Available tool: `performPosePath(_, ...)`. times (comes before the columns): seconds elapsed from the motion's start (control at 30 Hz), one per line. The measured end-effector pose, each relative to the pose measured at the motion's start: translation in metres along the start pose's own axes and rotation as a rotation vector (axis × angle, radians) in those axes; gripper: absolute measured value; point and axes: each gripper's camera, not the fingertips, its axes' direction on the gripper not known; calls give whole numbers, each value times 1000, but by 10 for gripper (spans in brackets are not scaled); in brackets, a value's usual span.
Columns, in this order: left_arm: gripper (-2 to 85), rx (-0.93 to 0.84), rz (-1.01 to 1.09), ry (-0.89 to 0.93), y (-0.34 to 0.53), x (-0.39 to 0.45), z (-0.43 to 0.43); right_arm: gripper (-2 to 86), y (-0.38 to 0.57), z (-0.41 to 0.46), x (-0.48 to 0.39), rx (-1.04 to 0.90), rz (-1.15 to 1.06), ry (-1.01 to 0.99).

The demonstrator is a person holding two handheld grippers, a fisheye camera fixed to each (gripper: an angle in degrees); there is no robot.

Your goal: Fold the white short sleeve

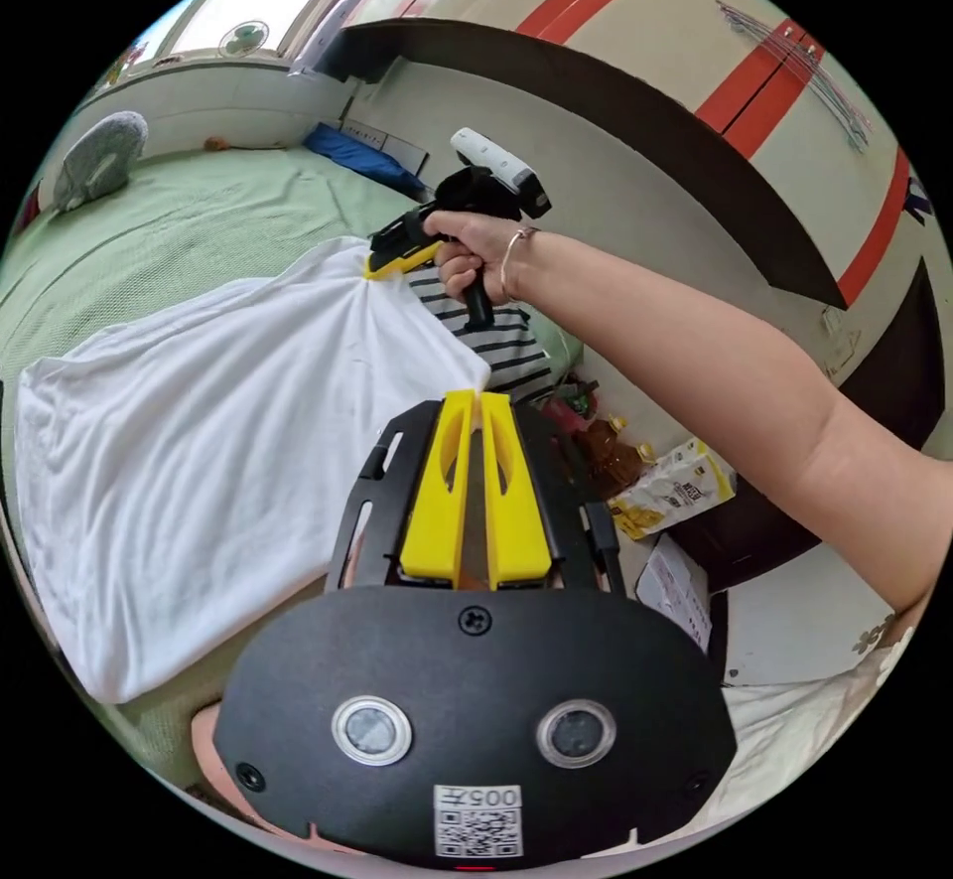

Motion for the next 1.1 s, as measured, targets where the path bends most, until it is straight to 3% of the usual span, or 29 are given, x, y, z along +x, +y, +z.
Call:
performPosePath(0.23,15,9,53,108,-8,28,-8,-9,28,-37,14,-7,97,253)
performPosePath(0.37,15,27,46,84,4,10,-34,-8,44,-47,-13,26,77,278)
performPosePath(0.8,19,124,-224,-170,77,-137,-172,-2,25,6,-286,91,-250,301)
performPosePath(0.93,29,81,-370,-295,105,-193,-184,26,21,60,-364,47,-334,276)
performPosePath(1.1,54,5,-511,-368,137,-242,-182,70,45,74,-400,69,-493,193)
